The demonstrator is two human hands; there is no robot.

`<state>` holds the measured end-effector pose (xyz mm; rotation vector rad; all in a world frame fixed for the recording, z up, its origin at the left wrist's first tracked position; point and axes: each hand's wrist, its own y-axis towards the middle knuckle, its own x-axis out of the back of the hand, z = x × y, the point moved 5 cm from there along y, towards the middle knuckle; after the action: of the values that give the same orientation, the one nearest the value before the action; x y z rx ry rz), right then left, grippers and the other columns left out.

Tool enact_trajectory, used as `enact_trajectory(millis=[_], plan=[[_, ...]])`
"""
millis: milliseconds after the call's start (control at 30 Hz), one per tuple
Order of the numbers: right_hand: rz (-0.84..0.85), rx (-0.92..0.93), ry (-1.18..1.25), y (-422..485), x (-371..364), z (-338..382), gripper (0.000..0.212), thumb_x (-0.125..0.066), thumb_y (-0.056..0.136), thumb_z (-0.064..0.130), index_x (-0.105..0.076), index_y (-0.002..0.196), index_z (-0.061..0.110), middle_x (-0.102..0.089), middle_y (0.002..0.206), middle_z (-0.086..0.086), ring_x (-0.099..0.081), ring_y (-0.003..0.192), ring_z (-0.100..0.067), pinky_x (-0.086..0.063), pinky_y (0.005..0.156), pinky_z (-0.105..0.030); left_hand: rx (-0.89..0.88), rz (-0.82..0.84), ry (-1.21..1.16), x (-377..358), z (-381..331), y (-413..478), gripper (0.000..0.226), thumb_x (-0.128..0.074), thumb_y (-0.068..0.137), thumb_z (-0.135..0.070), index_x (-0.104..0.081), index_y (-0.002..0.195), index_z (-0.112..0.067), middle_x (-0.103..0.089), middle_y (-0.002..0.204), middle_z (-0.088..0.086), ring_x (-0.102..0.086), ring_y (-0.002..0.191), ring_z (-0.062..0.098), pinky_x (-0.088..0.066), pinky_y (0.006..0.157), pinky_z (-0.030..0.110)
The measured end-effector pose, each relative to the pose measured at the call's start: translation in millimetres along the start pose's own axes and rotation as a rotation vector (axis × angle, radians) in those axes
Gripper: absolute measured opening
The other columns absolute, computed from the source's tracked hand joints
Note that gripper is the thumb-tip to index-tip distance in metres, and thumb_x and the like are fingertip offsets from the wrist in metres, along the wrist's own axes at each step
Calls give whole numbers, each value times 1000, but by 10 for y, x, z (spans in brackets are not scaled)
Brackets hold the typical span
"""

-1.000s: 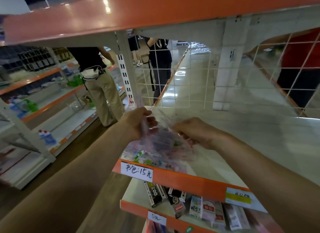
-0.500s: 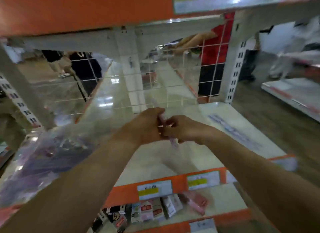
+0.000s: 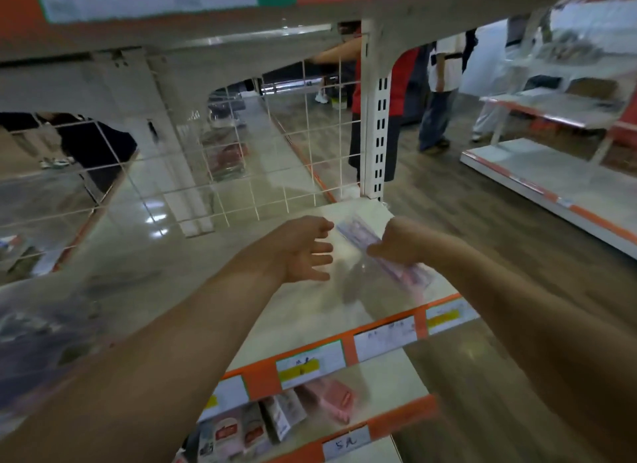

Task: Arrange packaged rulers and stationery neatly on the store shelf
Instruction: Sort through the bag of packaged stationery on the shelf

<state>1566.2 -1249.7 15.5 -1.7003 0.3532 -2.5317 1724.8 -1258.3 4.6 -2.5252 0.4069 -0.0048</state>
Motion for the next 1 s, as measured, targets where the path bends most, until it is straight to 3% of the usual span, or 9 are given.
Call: enact_trajectory(millis=[100,233,300,367,467,567,700,833,1000], plan=[[1,-35,13,59,97,-128,26,-53,93,27,-61,96,2,-59,78,-8,-58,63,-20,-47,52,-25,33,3,4,-86,26,45,45,-46,97,-28,-37,138,-13,-44,128,15,-46,116,30,-38,97,48],[-32,-15,-127,19,104,-211,36,-60,88,43,-63,93,7,-55,73,-1,-54,66,-17,-40,53,-24,47,-7,-31,-211,34,112,52,-46,97,-28,-32,142,-8,-38,142,21,-41,129,34,-37,99,50],[-30,2,-173,12,13,-159,37,-61,84,49,-59,87,11,-53,68,1,-52,62,-14,-40,55,-24,51,4,-72,-302,27,136,47,-47,96,-26,-35,138,-7,-43,132,22,-46,121,34,-39,94,51],[-15,22,-199,20,-86,-52,30,-61,83,42,-56,86,13,-52,66,0,-53,66,-15,-44,64,-26,58,15,-132,-403,30,148,40,-48,95,-25,-40,129,-7,-50,114,21,-52,106,32,-43,86,52],[9,64,-209,43,-151,85,27,-61,85,33,-59,95,8,-47,64,0,-54,75,-20,-42,70,-28,50,-7,-170,-473,26,174,35,-51,93,-23,-42,122,-6,-51,117,21,-53,108,35,-48,74,53],[76,53,-198,100,-153,98,29,-64,84,36,-51,94,12,-46,67,0,-54,82,-21,-41,73,-28,62,-33,-198,-440,29,189,33,-51,93,-22,-44,120,-4,-50,114,20,-52,105,35,-47,82,55],[91,32,-216,235,-167,-31,46,-65,79,52,-53,101,14,-51,73,0,-56,85,-20,-46,83,-31,80,-47,-184,-366,16,189,18,-49,94,-23,-50,96,-5,-51,100,15,-53,87,27,-45,82,48],[-53,7,-219,319,-112,-215,56,-55,79,66,-58,102,15,-57,98,-6,-56,96,-23,-46,85,-34,65,-63,-154,-316,-16,211,46,-51,94,-28,-40,133,-7,-43,133,18,-46,119,36,-38,99,54],[-106,-36,-145,366,-91,-383,71,-52,76,72,-56,122,18,-48,128,-12,-44,117,-29,-43,92,-40,55,-50,-163,-372,-11,224,50,-49,95,-27,-36,138,-4,-37,142,20,-38,131,35,-34,105,53]])
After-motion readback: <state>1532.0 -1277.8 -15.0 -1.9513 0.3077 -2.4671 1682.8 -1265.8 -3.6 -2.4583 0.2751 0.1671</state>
